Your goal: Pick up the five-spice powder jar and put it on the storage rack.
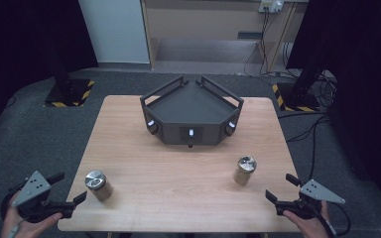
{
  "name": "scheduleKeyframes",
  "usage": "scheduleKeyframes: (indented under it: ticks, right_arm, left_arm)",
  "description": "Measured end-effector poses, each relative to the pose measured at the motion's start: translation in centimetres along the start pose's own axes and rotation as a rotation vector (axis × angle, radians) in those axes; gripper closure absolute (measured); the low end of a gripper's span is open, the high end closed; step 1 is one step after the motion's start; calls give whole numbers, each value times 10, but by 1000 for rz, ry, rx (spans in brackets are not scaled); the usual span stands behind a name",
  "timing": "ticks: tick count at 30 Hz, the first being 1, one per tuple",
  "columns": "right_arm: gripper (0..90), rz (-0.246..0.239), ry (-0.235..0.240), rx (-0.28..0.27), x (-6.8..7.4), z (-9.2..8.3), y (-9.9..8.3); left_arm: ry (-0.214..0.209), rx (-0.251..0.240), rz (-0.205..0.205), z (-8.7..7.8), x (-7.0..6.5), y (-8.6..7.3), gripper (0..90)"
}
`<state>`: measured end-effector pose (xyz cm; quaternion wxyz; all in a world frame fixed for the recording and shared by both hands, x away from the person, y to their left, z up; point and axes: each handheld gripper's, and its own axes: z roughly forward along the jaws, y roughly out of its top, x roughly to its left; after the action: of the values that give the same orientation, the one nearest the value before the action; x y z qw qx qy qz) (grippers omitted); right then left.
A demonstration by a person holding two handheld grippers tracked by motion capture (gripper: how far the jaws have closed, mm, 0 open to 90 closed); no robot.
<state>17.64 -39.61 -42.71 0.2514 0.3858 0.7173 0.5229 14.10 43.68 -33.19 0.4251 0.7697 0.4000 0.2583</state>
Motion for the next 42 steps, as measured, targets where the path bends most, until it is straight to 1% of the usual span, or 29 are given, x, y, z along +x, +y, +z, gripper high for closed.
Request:
scheduleKeyframes:
  ticks: [1,2,3,5,8,9,11,13,15,16,17,18,20,21,23,24,28,29,31,34,35,37,41,42]
  right_arm:
    - [25,1,-1,1,0,0,0]
    - [25,1,-1,1,0,0,0]
    - [24,4,-1,7,0,0,0]
    - [25,4,0,4,-1,0,0]
    - [25,0,0,4,0,1,0]
    - [25,0,-1,4,0,1,0]
    - [25,0,-1,3,0,1,0]
    - [25,0,-5,4,0,1,0]
    - [25,0,-5,5,0,1,1]
    - [25,-1,-5,6,0,1,1]
    - [25,-2,-5,7,0,1,1]
    - [25,-2,-4,7,0,1,1]
    - [25,-3,-4,7,0,1,1]
    - [25,-3,-4,7,0,1,1]
    - [26,-4,-6,10,0,1,1]
    - [26,-3,-6,10,0,1,1]
    - [26,-4,-7,10,1,1,1]
    - [26,-4,-7,10,1,1,1]
    - [27,-5,-7,9,0,1,1]
    - [28,-10,-5,11,0,2,1]
    - [28,-10,-4,12,0,2,1]
    - [28,-10,-4,11,0,2,1]
    - [28,-8,-5,13,0,2,2]
    - [28,-8,-5,13,0,2,2]
  left_arm:
    - [2,12,6,-3,2,4,27]
    - [2,12,6,-3,2,4,27]
    - [0,23,11,-7,4,8,27]
    - [-5,35,16,-9,7,10,27]
    - [-3,44,13,-11,10,10,25]
    - [-5,48,12,-12,14,10,25]
    - [-6,51,14,-13,16,10,26]
    - [-8,76,22,-12,21,13,30]
    - [-21,96,27,-11,24,16,31]
    - [-23,110,38,-10,25,17,32]
    - [-23,110,38,-10,25,17,34]
    - [-30,128,40,-6,28,19,33]
    - [-43,142,45,-1,31,20,35]
    - [-43,142,45,-1,31,20,36]
    - [-54,159,49,7,32,21,35]
    - [-54,159,49,7,32,21,36]
    - [-78,178,51,24,35,21,40]
    - [-78,178,51,24,35,21,41]
    - [-89,184,40,32,37,20,43]
    - [-100,177,30,40,38,16,45]
    - [-100,177,30,40,38,16,46]
    - [-107,180,30,46,39,16,48]
    - [-119,196,27,59,41,20,52]
    - [-119,196,27,59,41,20,55]
